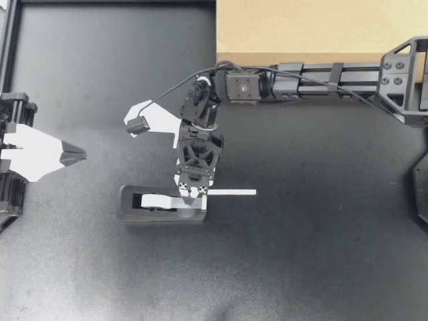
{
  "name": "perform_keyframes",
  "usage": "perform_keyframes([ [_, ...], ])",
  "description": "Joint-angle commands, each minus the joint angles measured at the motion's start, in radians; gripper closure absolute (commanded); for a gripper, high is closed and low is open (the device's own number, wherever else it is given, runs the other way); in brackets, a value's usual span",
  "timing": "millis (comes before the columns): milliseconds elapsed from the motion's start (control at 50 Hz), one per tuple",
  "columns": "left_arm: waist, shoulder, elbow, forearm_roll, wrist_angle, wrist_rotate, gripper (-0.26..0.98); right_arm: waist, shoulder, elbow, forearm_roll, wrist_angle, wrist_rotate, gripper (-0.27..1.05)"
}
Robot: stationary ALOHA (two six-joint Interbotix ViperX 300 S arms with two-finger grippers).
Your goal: Cut a small piece of tape from the tape dispenser then place it on the cardboard box's edge.
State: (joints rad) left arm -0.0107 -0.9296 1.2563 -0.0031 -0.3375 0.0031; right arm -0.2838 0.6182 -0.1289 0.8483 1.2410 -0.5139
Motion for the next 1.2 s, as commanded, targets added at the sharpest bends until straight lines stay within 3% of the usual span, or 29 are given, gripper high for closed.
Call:
perform_keyframes([
  [0,-0.002,0.008,-0.011,0.0,-0.009,0.0,0.86,0.005,-0.035,-0.025,-0.002,-0.005,0.002,0.66],
  [300,-0.002,0.008,-0.012,0.0,-0.009,0.0,0.86,0.005,-0.06,-0.026,0.002,-0.006,0.002,0.85],
  [740,-0.002,0.008,-0.012,0.0,-0.009,0.0,0.86,0.009,-0.104,-0.018,0.009,0.012,0.028,0.85],
  [1180,-0.002,0.008,-0.012,0.0,-0.008,0.0,0.86,0.006,-0.202,0.141,0.008,-0.032,0.028,0.85],
])
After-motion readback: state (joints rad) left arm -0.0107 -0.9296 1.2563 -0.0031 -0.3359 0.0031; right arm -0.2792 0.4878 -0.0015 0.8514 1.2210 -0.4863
